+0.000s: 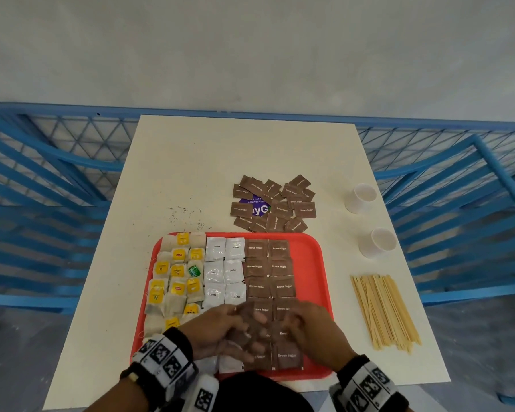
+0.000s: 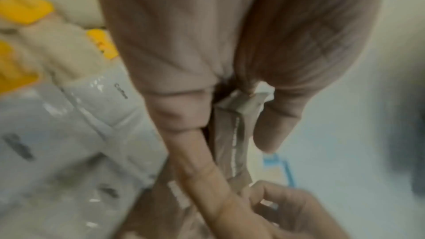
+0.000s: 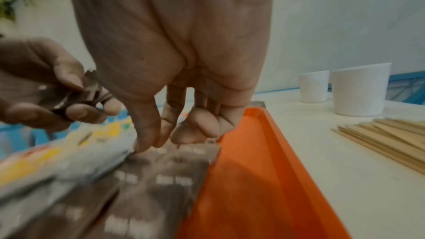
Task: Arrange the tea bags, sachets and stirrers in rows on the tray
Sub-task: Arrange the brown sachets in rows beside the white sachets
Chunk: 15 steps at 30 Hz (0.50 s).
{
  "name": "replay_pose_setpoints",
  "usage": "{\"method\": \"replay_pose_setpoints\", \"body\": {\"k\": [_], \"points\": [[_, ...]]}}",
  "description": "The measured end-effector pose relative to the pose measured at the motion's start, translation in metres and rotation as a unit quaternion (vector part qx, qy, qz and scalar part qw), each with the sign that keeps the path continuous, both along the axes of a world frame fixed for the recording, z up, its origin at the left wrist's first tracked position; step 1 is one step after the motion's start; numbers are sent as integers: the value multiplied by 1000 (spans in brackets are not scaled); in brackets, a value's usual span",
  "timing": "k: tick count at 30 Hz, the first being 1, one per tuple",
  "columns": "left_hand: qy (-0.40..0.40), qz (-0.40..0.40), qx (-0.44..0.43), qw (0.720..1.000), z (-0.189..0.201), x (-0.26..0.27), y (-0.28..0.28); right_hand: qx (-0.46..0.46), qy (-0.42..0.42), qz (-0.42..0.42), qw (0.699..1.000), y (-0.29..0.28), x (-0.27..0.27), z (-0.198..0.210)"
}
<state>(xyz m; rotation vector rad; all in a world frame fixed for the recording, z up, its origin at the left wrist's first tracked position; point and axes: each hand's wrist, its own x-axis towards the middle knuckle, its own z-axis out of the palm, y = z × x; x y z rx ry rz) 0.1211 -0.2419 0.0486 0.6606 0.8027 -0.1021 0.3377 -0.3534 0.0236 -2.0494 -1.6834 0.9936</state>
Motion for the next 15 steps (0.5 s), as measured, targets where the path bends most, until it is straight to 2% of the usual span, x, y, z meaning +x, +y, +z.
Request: {"method": "replay_pose_setpoints", "body": {"k": [3, 7, 11, 15], "points": [[-59, 101, -28, 993, 12, 1, 7, 77, 92, -96, 988, 21, -5, 34], [-34, 142, 77, 986, 33, 13, 9, 41, 234, -122, 964, 39, -21, 71], [18, 158, 179, 971, 49, 20, 10, 43, 285, -140, 947, 44, -25, 72], [25, 117, 200, 972, 54, 15, 15, 46, 298, -128, 945, 44, -17, 75]]}}
